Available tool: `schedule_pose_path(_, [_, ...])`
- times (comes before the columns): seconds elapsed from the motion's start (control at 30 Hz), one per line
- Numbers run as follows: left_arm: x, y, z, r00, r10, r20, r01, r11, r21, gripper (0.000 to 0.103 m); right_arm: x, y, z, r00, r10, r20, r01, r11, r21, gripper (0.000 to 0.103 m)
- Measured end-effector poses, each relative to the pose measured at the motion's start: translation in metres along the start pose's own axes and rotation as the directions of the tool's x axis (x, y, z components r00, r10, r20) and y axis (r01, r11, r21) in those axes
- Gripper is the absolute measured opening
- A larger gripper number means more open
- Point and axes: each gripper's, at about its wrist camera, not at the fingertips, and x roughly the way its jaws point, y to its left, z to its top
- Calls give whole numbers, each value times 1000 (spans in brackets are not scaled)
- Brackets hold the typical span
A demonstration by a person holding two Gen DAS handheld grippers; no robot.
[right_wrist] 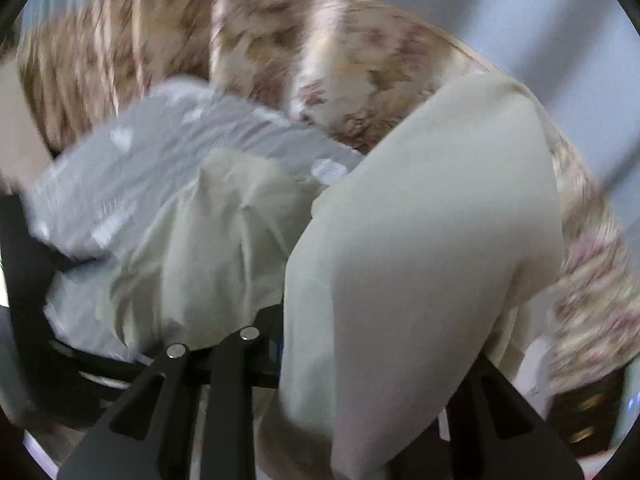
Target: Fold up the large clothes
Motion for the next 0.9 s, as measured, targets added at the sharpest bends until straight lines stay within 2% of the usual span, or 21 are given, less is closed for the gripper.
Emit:
schedule_pose_path(0.07, [-15, 37, -3, 996, 87, 15, -87, 996, -13, 94, 13, 33, 14, 998, -29, -55, 23, 994, -106, 26])
schedule_pose_path(0.13, [-19, 66, -6, 990, 140, 6, -140, 989, -41, 94, 29, 65, 22, 993, -45, -109, 22, 979, -201, 26])
schedule_pose_path(0.23, [-12, 110, -13, 985, 166, -53, -171, 978, -121, 94, 68, 104, 24, 979, 17, -202, -68, 966, -249, 27])
schedule_pose_path(0.27, [-9, 120, -17, 984, 168, -65, -175, 974, -141, 94, 79, 113, 21, 977, 16, -212, -72, 963, -259, 28])
schedule_pose_path(0.33, [0, 133, -23, 983, 161, -90, -173, 973, -150, 94, 82, 124, 18, 986, 10, -165, -56, 960, -275, 30])
schedule_pose_path(0.47, [6, 130, -31, 980, 175, -94, -183, 978, -96, 94, 76, 112, 13, 987, 64, -147, -100, 962, -254, 32])
schedule_pose_path(0.53, [5, 126, -30, 981, 181, -74, -187, 979, -82, 94, 72, 110, 7, 988, 83, -128, -113, 962, -248, 41])
schedule_pose_path(0.67, [2, 125, -24, 991, 124, -51, -128, 989, -79, 94, 64, 123, -2, 995, 41, -88, -61, 970, -236, 48])
schedule_pose_path(0.7, [0, 124, -23, 991, 127, -47, -131, 989, -70, 94, 59, 123, -4, 994, 56, -89, -75, 970, -232, 53])
schedule_pose_path(0.73, [-3, 120, -24, 990, 136, -41, -138, 989, -59, 94, 51, 121, -7, 991, 94, -97, -113, 968, -223, 68])
schedule_pose_path(0.8, [-9, 115, -24, 987, 159, -28, -160, 987, -27, 94, 33, 119, -13, 973, 207, -106, -225, 952, -207, 81])
schedule_pose_path(0.9, [-16, 114, -23, 986, 166, -19, -166, 986, -15, 94, -9, 108, -30, 969, 245, -38, -247, 935, -254, 81])
